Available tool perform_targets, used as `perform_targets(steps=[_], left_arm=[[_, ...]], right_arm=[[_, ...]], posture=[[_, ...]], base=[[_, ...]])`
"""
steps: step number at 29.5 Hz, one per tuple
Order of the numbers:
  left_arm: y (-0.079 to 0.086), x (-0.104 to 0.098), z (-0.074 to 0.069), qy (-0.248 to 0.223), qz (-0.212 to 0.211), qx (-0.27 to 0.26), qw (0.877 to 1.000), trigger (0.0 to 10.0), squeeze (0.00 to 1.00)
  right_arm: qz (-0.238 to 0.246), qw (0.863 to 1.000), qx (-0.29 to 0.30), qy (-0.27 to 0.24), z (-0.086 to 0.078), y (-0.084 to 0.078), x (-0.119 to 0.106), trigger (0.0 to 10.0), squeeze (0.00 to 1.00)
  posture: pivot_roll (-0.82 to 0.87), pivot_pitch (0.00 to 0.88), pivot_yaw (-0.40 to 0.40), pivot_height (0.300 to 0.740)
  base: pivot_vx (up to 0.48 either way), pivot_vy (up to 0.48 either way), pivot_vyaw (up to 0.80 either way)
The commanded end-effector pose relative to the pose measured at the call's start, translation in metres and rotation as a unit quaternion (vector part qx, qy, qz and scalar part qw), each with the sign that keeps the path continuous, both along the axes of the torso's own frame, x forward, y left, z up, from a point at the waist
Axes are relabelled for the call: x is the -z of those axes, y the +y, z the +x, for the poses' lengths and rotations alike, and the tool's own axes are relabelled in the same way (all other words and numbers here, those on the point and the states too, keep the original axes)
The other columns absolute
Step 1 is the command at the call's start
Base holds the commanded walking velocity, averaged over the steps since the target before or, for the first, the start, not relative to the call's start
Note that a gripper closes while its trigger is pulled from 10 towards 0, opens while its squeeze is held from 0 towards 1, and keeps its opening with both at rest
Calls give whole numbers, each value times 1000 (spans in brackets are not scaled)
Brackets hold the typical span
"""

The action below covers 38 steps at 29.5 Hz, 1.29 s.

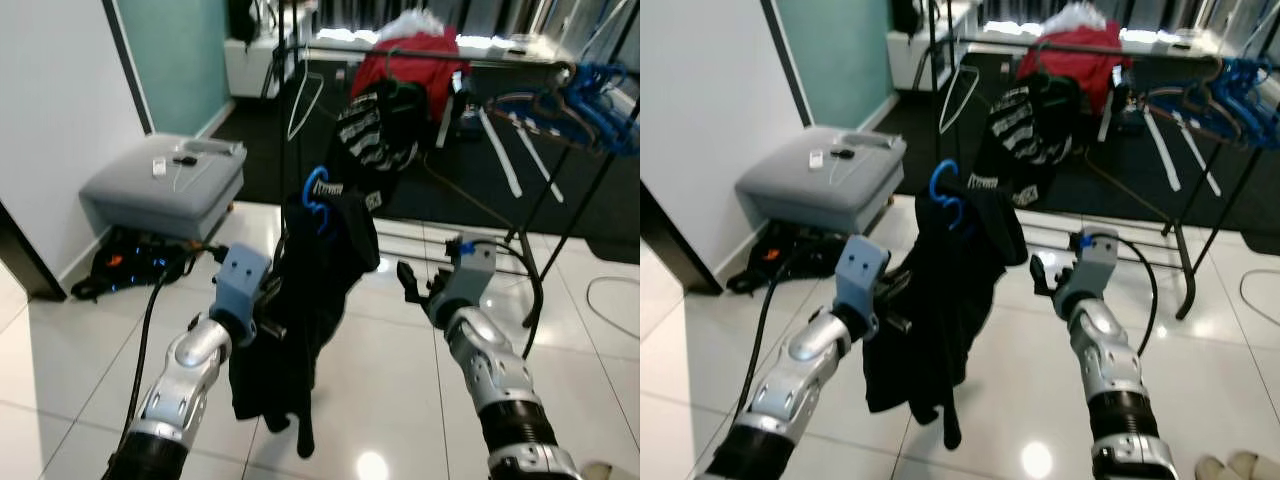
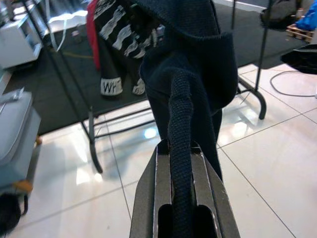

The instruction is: Hang hanger

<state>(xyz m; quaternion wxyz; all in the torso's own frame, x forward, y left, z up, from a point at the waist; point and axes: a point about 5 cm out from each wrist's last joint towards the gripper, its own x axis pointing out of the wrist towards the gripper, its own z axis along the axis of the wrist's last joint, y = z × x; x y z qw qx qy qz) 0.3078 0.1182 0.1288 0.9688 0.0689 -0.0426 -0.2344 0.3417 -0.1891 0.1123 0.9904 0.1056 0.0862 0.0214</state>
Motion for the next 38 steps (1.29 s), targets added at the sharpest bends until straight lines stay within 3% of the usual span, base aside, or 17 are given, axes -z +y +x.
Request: perform_targets(steps=[1, 10, 38], left_arm=[[-2, -7, -1, -25, -2, 7, 1000, 10000, 0], [-5, -11, -1, -38, 0, 16, 999, 10000, 0], [-14, -18, -2, -52, -14, 25, 998, 10000, 0]], right_arm=[[-1, 1000, 4, -5, 0, -1, -1, 10000, 0], [-2, 1000, 5, -6, 1, -2, -2, 10000, 0], [-4, 1000, -4, -4, 4, 2, -3, 10000, 0]], posture=[[-127, 2, 12, 740], [-130, 13, 12, 740], [-134, 24, 12, 740]], base=[[420, 0, 0], [456, 0, -59], [480, 0, -791]])
